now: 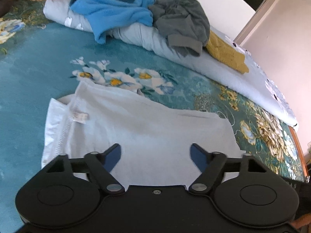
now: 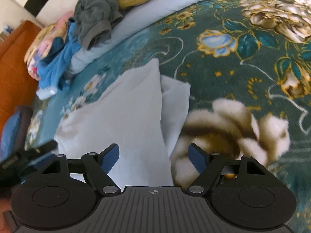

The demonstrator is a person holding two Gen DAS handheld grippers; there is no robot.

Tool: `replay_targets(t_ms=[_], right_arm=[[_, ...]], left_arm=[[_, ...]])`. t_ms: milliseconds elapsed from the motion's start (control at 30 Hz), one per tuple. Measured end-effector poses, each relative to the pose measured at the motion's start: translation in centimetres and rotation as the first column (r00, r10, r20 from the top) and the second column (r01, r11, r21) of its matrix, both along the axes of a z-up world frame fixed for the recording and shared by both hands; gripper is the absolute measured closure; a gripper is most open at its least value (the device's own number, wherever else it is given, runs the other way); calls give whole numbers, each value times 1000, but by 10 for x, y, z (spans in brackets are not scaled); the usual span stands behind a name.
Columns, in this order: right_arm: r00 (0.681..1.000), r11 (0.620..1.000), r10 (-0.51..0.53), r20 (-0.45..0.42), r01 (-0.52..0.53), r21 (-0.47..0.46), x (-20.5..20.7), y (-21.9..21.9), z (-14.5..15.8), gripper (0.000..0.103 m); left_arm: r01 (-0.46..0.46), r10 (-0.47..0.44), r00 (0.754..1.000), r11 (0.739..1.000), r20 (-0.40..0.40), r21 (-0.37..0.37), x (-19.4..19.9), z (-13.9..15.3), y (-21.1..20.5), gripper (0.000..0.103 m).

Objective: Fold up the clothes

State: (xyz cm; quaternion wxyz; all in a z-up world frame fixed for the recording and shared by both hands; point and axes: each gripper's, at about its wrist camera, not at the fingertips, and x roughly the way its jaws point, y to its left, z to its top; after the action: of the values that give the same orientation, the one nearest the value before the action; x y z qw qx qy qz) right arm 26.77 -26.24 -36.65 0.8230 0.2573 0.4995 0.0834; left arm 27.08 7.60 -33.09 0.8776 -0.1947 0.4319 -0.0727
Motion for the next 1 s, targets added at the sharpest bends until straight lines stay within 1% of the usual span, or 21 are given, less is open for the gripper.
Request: replay_targets(t_ms=[33, 67, 100, 133, 167, 200, 233, 300, 400, 467, 633, 700, 800, 833, 867, 933, 967, 1000], right_arm=[[1000, 1000, 1, -1, -1, 14, 4, -2, -2, 29], [1000, 999, 4, -5, -3, 32, 8, -5, -5, 31], [1000, 999, 6, -6, -5, 48, 11, -7, -7, 35], [1000, 998, 8, -8, -7, 64, 14, -10, -10, 37], [1000, 997, 13, -6, -13, 82, 17, -11, -11, 41], [1000, 995, 16, -8, -15, 97, 19, -13, -14, 44], [1000, 993, 16, -10, -14, 114, 21, -15, -16, 46], [1000, 989, 7, -19, -4, 148, 23, -21, -22, 55], [1000, 983, 0, -30, 5, 184, 24, -28, -27, 63], [999, 980, 4, -38, 4, 198, 23, -32, -28, 66], [998, 973, 1, -57, 12, 229, 17, -38, -30, 66], [998, 968, -14, -65, 30, 248, 21, -38, -35, 66], [998, 968, -3, -63, 19, 250, 30, -33, -36, 66], [998, 969, 5, -62, 11, 246, 32, -31, -36, 69], [998, 973, 12, -64, 3, 229, 33, -29, -34, 81], [998, 982, 20, -67, -7, 188, 34, -26, -28, 93], [998, 982, 16, -66, -3, 188, 34, -26, -25, 96], [998, 983, 13, -69, 0, 182, 34, -24, -22, 96]], left_arm=[[0, 0, 1000, 1000, -8, -1, 3, -2, -1, 47], [5, -6, 1000, 1000, -19, -5, 6, -5, -2, 60], [8, -8, 999, 1000, -31, -6, 9, -7, -3, 64], [11, -11, 999, 1000, -42, -8, 12, -10, -4, 71], [11, -11, 999, 1000, -52, -10, 14, -13, -5, 82], [8, -8, 998, 1000, -60, -6, 16, -15, -6, 89], [5, -5, 998, 1000, -68, -3, 18, -17, -7, 100], [6, -6, 997, 1000, -80, 1, 20, -20, -8, 101], [27, -26, 997, 1000, -77, 6, 23, -22, -14, 103], [36, -36, 996, 999, -82, 3, 24, -24, -17, 103], [50, -49, 994, 999, -99, 9, 25, -29, -23, 103], [48, -47, 993, 999, -104, 8, 24, -32, -25, 103], [45, -44, 993, 999, -107, 12, 24, -35, -26, 103], [45, -43, 993, 999, -109, 16, 24, -36, -27, 103], [44, -41, 993, 999, -109, 20, 25, -36, -27, 103], [36, -34, 993, 999, -111, 21, 26, -38, -27, 103], [32, -29, 993, 999, -111, 21, 26, -38, -28, 103], [32, -30, 994, 999, -109, 25, 27, -38, -29, 103]])
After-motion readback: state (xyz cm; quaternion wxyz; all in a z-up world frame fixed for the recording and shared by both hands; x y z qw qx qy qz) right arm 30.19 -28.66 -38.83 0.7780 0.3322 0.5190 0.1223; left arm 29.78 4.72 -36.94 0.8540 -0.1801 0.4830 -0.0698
